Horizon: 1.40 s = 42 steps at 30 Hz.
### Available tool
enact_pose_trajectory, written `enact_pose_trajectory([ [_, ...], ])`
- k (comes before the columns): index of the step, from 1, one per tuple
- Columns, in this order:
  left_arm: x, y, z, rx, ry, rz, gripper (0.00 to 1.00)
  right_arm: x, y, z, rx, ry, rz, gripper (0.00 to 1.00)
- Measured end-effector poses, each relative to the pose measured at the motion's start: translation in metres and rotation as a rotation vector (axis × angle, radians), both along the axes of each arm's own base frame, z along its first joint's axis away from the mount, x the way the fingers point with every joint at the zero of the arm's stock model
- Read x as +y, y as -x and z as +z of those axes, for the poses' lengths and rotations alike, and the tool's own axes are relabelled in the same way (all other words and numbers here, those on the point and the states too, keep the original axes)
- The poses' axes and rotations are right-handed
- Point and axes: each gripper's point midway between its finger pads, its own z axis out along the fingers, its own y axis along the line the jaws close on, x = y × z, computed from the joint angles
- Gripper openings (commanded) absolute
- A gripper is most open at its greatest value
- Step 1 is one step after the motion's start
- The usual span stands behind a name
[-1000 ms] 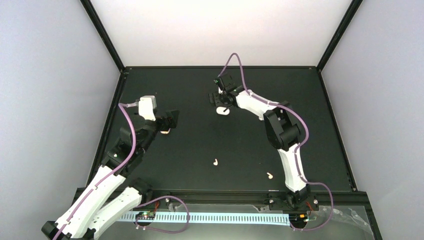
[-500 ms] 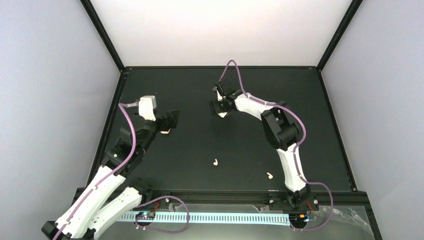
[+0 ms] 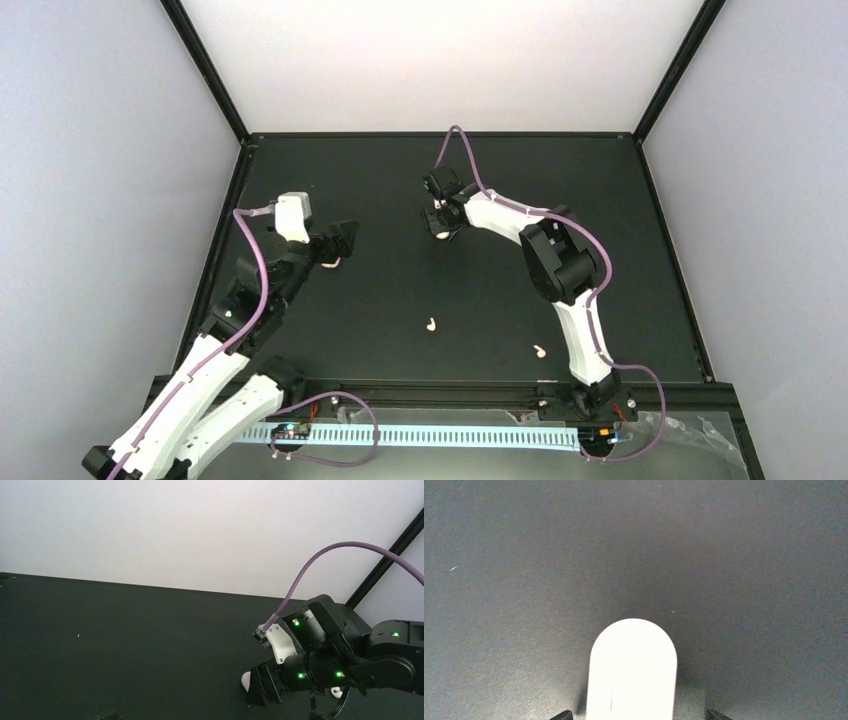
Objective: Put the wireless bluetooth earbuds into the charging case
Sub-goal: Pick up the charging case at the center of the board.
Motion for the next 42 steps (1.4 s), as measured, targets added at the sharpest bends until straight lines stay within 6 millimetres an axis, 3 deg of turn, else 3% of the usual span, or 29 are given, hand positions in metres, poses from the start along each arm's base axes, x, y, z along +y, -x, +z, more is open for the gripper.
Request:
enact_pose_trajectory([
  [14,-0.001,0.000,0.000,0.000,0.001,-0.004,0.99,-0.003,-0.005,-0.004,-0.016,0.063,-0.030,0.56],
  [22,-0.001,0.000,0.000,0.000,0.001,-0.004,0.99,0.001,-0.004,-0.004,-0.023,0.068,-0.005,0.37],
  [28,-0.001,0.000,0.000,0.000,0.001,-0.004,0.99,0.002,-0.003,-0.003,-0.042,0.061,-0.003,0.34],
  [33,-0.001,0.000,0.000,0.001,0.000,-0.004,0.99,-0.020,0.022,0.002,-0.043,0.067,-0.008,0.34],
  [36,-0.002,0.000,-0.003,0.006,-0.002,-0.008,0.99,-0.036,0.045,0.024,-0.064,0.048,-0.004,0.34],
  [42,-0.015,-0.001,-0.007,0.020,0.003,-0.071,0.99,-0.039,0.093,0.115,-0.269,-0.086,0.092,0.36],
])
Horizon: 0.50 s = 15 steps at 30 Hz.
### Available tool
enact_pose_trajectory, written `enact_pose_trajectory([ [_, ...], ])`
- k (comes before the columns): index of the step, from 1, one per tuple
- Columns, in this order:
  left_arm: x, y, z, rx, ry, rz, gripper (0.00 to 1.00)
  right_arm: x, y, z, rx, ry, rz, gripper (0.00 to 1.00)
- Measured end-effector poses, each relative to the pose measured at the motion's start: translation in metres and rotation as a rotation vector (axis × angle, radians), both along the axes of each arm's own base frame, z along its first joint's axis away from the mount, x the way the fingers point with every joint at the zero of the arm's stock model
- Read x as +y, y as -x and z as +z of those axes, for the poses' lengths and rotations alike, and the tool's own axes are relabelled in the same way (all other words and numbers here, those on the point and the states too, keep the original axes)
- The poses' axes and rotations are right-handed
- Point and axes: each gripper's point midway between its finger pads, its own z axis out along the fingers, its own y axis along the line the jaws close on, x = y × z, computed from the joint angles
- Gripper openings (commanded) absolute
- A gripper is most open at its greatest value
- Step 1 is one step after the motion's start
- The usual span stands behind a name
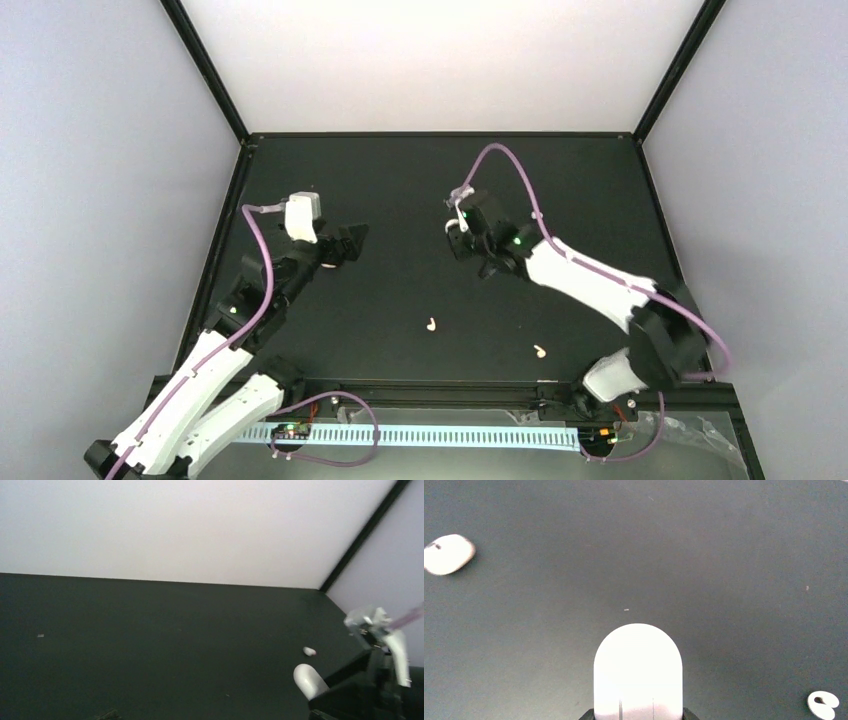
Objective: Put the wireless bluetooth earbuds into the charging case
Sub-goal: Pick up the charging case at the center of the board.
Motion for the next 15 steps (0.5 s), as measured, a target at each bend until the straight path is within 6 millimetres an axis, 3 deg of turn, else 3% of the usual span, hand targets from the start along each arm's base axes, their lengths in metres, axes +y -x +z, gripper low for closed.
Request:
enact_pose_trajectory([
  [4,-0.032,0.002,-0.005,0.022,0.026,-0.159,0.98,0.009,0.055,0.041,-0.142,-0.033,0.158,0.36],
  [7,-0.063,0.005,-0.015,0.080,0.064,-0.313,0.95,0.014,0.089,0.055,-0.211,-0.045,0.262,0.37],
  [12,-0.112,0.015,-0.047,0.256,0.115,-0.544,0.92,0.008,0.119,0.069,-0.283,-0.061,0.353,0.37],
  [15,-0.135,0.027,-0.053,0.320,0.124,-0.659,0.90,0.007,0.128,0.079,-0.320,-0.075,0.386,0.37],
])
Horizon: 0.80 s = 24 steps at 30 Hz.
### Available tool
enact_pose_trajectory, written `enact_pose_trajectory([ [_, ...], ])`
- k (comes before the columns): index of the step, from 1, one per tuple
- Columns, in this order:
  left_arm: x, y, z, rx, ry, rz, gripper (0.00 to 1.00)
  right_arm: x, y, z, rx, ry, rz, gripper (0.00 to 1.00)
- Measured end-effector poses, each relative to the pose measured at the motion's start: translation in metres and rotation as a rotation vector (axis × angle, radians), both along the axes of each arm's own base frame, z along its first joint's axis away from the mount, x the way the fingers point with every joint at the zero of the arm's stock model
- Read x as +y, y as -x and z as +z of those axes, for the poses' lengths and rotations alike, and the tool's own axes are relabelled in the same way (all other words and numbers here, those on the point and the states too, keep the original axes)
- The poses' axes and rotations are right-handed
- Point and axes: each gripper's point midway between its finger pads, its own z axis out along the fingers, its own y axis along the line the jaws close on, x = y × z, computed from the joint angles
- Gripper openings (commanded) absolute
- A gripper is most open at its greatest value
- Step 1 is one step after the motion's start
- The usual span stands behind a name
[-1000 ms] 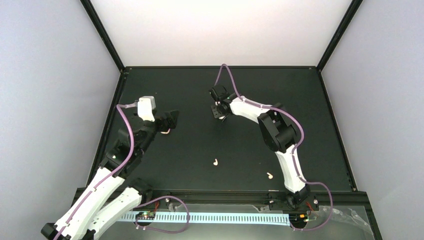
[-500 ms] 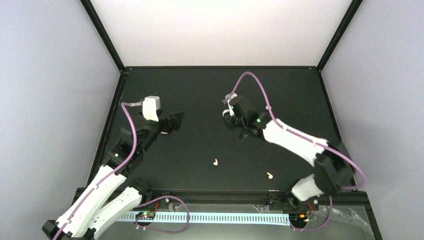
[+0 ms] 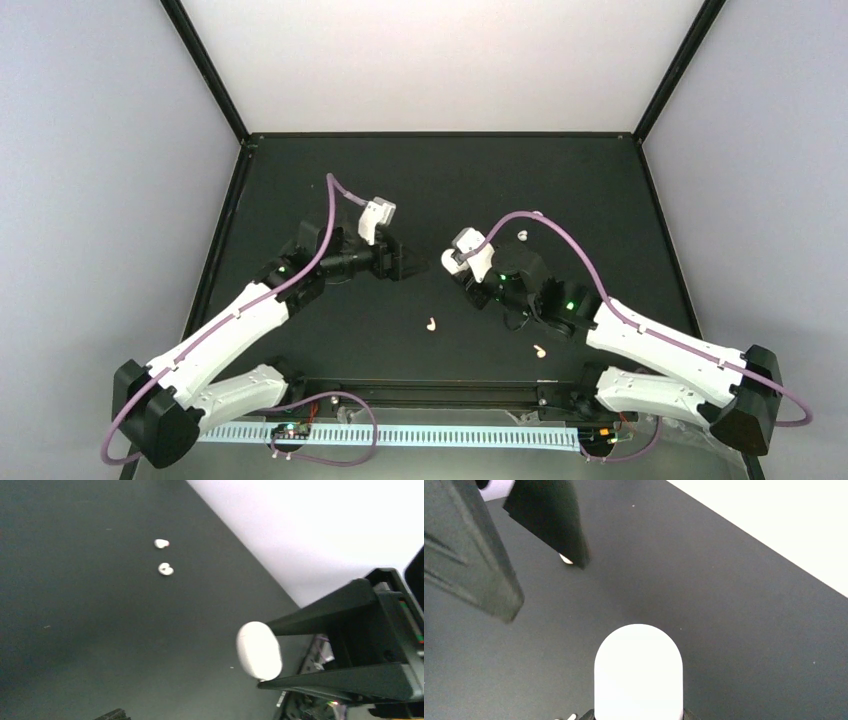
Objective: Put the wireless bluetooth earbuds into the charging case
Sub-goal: Pick up the charging case at the center of the board.
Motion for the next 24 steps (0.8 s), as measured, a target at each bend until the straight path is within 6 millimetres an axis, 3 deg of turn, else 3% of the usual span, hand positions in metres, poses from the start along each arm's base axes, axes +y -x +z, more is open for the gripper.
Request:
enact_pose_trajectory([
  [9,-0.033,0.018,0.015,0.038,0.041,-0.159,0.83,0.008,0.010,0.008,-0.043,0.000,0.056,0.37],
  [24,-0.052,0.015,-0.002,0.131,0.017,-0.191,0.71,0.019,0.016,0.009,-0.070,0.025,0.089,0.37],
])
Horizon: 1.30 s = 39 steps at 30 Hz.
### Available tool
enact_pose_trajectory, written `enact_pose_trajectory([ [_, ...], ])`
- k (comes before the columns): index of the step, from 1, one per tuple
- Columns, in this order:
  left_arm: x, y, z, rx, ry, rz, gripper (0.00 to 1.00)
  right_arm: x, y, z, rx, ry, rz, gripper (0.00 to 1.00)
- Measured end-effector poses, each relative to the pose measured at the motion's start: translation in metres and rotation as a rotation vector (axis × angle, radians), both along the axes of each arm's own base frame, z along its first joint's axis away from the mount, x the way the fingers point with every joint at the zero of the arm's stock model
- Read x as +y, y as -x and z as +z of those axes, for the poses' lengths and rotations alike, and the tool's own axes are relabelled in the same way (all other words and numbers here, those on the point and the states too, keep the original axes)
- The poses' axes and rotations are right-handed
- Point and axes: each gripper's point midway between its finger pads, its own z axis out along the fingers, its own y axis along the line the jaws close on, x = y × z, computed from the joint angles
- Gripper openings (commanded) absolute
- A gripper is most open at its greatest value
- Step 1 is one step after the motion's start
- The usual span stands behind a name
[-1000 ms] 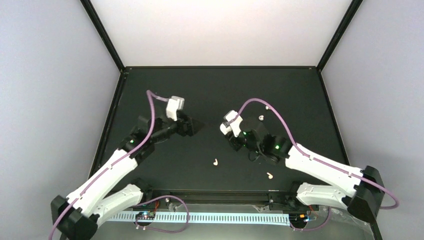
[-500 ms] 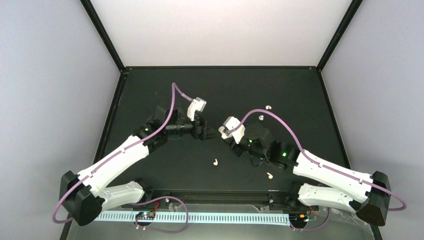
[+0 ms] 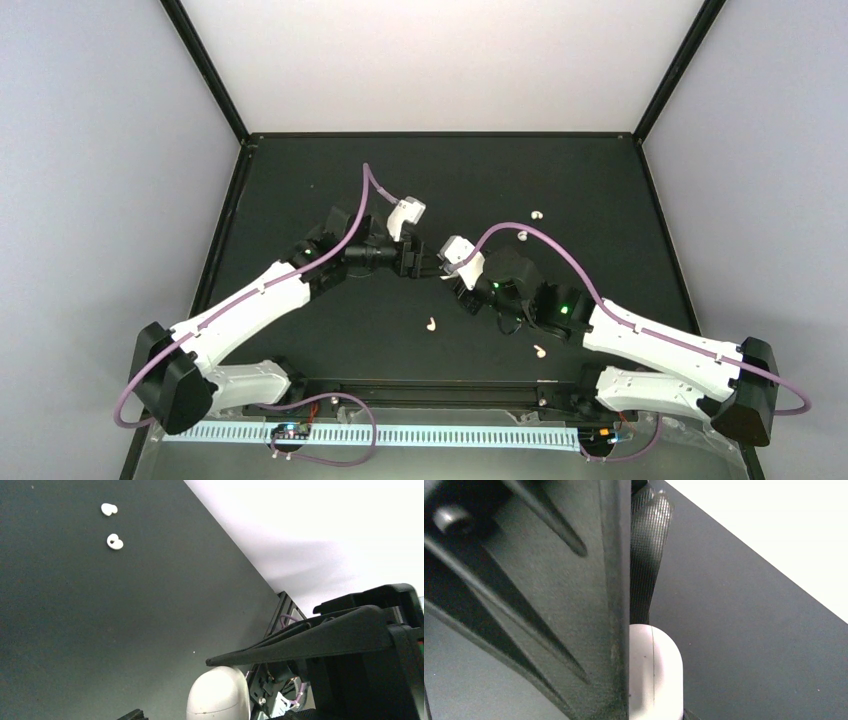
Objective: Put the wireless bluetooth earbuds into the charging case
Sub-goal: Pick up the charging case at the center of the board.
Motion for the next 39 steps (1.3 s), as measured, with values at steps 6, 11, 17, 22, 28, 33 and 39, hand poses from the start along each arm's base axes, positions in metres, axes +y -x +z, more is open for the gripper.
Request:
enact_pose_trajectory([
  [6,-0.005,0.002,-0.008,0.037,-0.009,-0.011,0.61,0.001,-0.001,0.003,-0.010,-0.008,0.002,0.37],
  [11,-0.007,0.004,-0.009,0.059,0.000,-0.022,0.55,0.003,-0.001,0.002,-0.010,-0.004,0.006,0.37],
  [17,-0.009,0.008,-0.008,0.071,0.015,-0.037,0.43,0.005,-0.001,-0.001,-0.010,0.005,0.008,0.37],
  [22,-0.009,0.009,-0.011,0.083,0.020,-0.036,0.43,0.005,-0.001,-0.002,-0.008,0.010,0.007,0.38],
  [28,-0.009,0.009,-0.013,0.087,0.024,-0.036,0.40,0.005,-0.001,-0.003,-0.008,0.012,0.007,0.38],
  [33,-0.009,0.010,-0.016,0.099,0.021,-0.033,0.24,0.006,-0.001,-0.004,-0.007,0.014,0.007,0.39],
  [39,-0.009,0.011,-0.018,0.106,0.023,-0.035,0.13,0.006,-0.001,-0.004,-0.008,0.015,0.005,0.50],
])
